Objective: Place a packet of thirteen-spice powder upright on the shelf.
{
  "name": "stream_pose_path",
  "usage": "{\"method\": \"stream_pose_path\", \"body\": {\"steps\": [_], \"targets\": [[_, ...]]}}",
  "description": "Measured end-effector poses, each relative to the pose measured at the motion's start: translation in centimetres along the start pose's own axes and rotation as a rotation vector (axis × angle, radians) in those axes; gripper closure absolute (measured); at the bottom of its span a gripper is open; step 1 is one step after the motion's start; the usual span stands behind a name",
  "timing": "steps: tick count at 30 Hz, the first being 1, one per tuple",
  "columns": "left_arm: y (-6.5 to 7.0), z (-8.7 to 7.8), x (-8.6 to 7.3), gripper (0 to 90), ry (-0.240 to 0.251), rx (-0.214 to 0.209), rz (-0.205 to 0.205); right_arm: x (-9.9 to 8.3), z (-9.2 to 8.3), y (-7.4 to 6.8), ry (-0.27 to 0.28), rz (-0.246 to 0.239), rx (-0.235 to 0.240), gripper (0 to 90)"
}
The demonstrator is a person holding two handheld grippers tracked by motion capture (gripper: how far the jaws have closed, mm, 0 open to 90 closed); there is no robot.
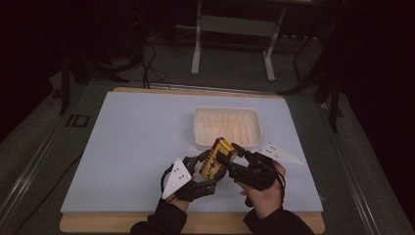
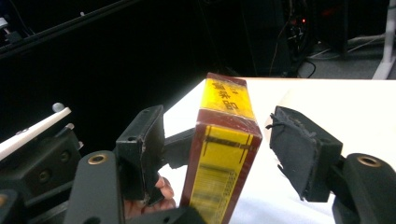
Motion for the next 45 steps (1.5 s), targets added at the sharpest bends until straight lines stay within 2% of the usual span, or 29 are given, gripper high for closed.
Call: {"method": "stream_pose_path", "body": {"steps": [5, 7, 11, 13, 14, 22, 25, 28, 31, 32, 34, 36, 38, 43, 45], "targets": [[0.0, 0.1, -0.4, 33.2, 0.007, 0.004, -0.012, -0.1, 0.6, -0.1, -0.003, -0.005, 0.002, 43.1], [0.0, 0.1, -0.6, 33.2, 0.001, 0.007, -0.016, -0.1, 0.8, -0.1, 0.0, -0.004, -0.003, 49.4], [0.0, 0.1, -0.9, 33.1, 0.006, 0.022, -0.023, -0.2, 0.9, -0.2, -0.007, 0.014, -0.017, 57.4], [0.0, 0.2, -0.9, 33.0, 0.0, 0.025, -0.018, -0.2, 1.0, 0.0, -0.017, 0.028, -0.03, 64.7], [0.0, 0.2, -0.9, 33.0, -0.006, 0.03, -0.011, -0.2, 1.0, 0.0, -0.021, 0.036, -0.029, 65.5], [0.3, 0.3, -0.5, 31.8, -0.026, 0.044, 0.028, 0.1, 0.9, 0.0, -0.036, 0.049, -0.023, 67.8], [0.3, 0.4, -0.1, 28.5, -0.035, 0.049, 0.022, 0.4, 0.9, -0.2, -0.038, 0.037, -0.019, 67.9], [0.2, 0.4, 0.1, 27.1, -0.044, 0.059, -0.016, 0.8, 1.1, -0.4, -0.038, 0.029, -0.012, 67.9], [0.3, 0.3, 0.3, 25.7, -0.049, 0.076, -0.008, 1.0, 1.2, -0.5, -0.039, 0.019, -0.011, 67.9], [0.3, 0.2, 0.6, 20.3, -0.056, 0.077, 0.007, 1.2, 1.3, -0.6, -0.042, 0.006, -0.012, 67.8], [0.3, 0.0, 0.9, 16.1, -0.067, 0.076, 0.005, 1.3, 1.4, -0.6, -0.041, -0.011, -0.02, 67.9], [0.2, -0.1, 1.4, 14.3, -0.075, 0.103, 0.013, 1.4, 1.5, -0.5, -0.044, -0.025, -0.029, 67.8], [-0.1, -0.3, 1.6, 9.7, -0.094, 0.101, -0.006, 1.4, 1.6, -0.4, -0.043, -0.035, -0.039, 67.9], [-0.6, -1.1, 1.7, 7.5, -0.13, 0.124, -0.007, 1.9, 1.5, -0.1, -0.021, -0.087, -0.082, 67.9], [-0.9, -1.5, 1.5, 7.1, -0.15, 0.128, -0.022, 2.4, 1.4, 0.0, 0.002, -0.107, -0.101, 67.9]]}}
Point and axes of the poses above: each handheld gripper's, and its own axes: z roughly forward along the jaws, x roughly out of its top, y roughly to its right, the point moved 3 cm from there along z, roughly forward along the jaws, and after that the axes turned 5 degrees about -z, right-handed, at the moved point
